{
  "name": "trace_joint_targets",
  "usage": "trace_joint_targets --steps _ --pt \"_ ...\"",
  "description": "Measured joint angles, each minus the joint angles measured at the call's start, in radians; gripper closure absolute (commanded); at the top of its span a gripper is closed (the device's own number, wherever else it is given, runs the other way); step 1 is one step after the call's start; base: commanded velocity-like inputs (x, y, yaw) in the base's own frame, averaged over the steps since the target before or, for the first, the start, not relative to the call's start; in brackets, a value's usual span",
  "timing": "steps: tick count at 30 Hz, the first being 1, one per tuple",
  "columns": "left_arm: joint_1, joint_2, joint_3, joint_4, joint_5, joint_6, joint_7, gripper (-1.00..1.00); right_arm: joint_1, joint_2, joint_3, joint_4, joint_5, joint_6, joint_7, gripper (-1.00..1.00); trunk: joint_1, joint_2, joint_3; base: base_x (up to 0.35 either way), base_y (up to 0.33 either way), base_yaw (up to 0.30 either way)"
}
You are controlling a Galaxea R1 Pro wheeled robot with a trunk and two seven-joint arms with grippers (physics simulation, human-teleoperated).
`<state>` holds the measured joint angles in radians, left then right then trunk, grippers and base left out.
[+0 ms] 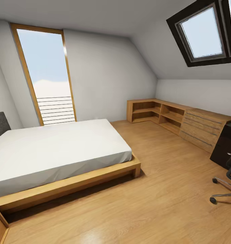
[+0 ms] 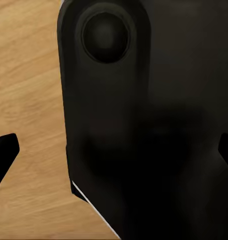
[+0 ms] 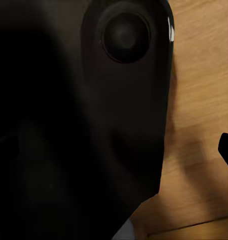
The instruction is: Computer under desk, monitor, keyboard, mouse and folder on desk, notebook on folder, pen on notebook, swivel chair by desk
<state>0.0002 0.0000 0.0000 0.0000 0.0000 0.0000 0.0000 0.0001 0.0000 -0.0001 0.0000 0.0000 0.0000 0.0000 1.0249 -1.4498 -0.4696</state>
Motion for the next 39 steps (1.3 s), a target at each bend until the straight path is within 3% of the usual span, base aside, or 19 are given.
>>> trace_joint_targets --steps 8,17,28,31,35,39 --pt "0.002 -0.038 -0.002 -0.025 0.0 -0.01 -0.003 -1.0 -0.003 0.035 -0.001 -0.004 -0.005 -0.018 -0.003 -1.0 -0.011 0.021 0.01 0.0 0.0 0.0" --pt "0.002 -0.041 -0.003 -0.025 -0.003 0.007 -0.004 -1.0 -0.003 0.037 -0.004 -0.007 -0.006 0.022 -0.002 -1.0 -0.042 0.077 0.035 0.0 0.0 -0.003" --pt "0.002 -0.04 -0.003 -0.026 -0.003 0.006 -0.004 -1.0 -0.003 0.036 -0.001 -0.016 -0.004 0.009 -0.001 -1.0 -0.084 0.154 0.069 0.0 0.0 -0.249" --pt "0.002 -0.04 -0.003 -0.027 -0.003 0.005 -0.004 -1.0 -0.003 0.036 -0.001 -0.034 -0.004 -0.028 -0.001 -1.0 -0.096 0.175 0.079 0.0 0.0 -0.262" --pt "0.001 -0.039 -0.002 -0.031 -0.001 0.004 -0.004 -1.0 -0.003 0.034 -0.002 -0.046 -0.004 -0.191 -0.001 -1.0 -0.111 0.203 0.091 0.0 0.0 -0.267" --pt "0.001 -0.04 -0.002 -0.074 0.0 0.003 -0.004 -1.0 -0.003 0.034 -0.002 -0.049 -0.004 -0.266 -0.001 -1.0 -0.126 0.231 0.104 0.0 0.0 -0.285"
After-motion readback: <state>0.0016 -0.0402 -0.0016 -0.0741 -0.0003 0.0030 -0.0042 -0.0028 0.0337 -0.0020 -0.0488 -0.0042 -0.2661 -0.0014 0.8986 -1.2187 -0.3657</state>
